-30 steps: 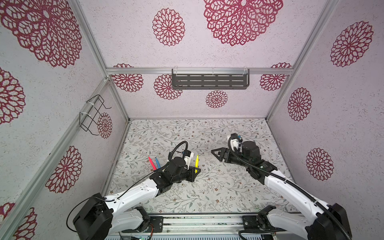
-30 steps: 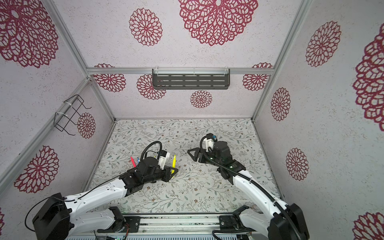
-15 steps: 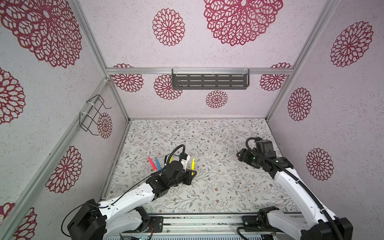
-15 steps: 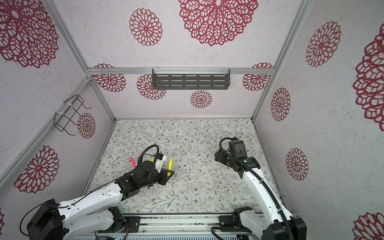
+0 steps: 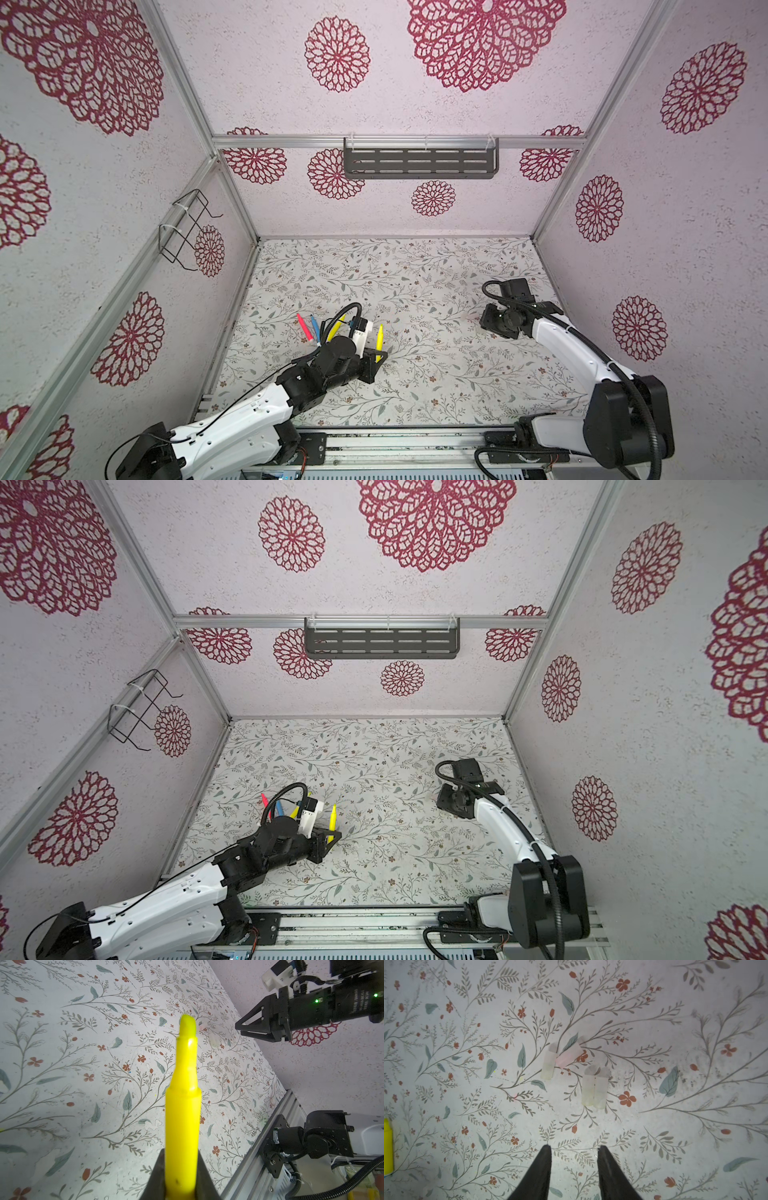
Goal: Insert the pens into the pen caps
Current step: 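Retract the right arm while the left gripper holds the highlighter upright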
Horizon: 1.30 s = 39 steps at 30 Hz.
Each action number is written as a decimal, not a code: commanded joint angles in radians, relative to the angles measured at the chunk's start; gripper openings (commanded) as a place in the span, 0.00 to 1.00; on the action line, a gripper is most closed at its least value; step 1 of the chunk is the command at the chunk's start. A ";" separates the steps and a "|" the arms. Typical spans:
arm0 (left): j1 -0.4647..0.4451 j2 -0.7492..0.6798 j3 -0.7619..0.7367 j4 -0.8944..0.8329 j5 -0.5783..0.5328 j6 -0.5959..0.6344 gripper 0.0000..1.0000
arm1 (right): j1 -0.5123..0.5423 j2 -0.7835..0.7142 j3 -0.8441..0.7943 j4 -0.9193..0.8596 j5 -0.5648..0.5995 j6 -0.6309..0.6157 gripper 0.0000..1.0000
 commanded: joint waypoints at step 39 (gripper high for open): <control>-0.014 -0.077 -0.005 -0.092 -0.089 0.018 0.00 | -0.016 0.379 0.140 0.069 0.023 -0.068 0.41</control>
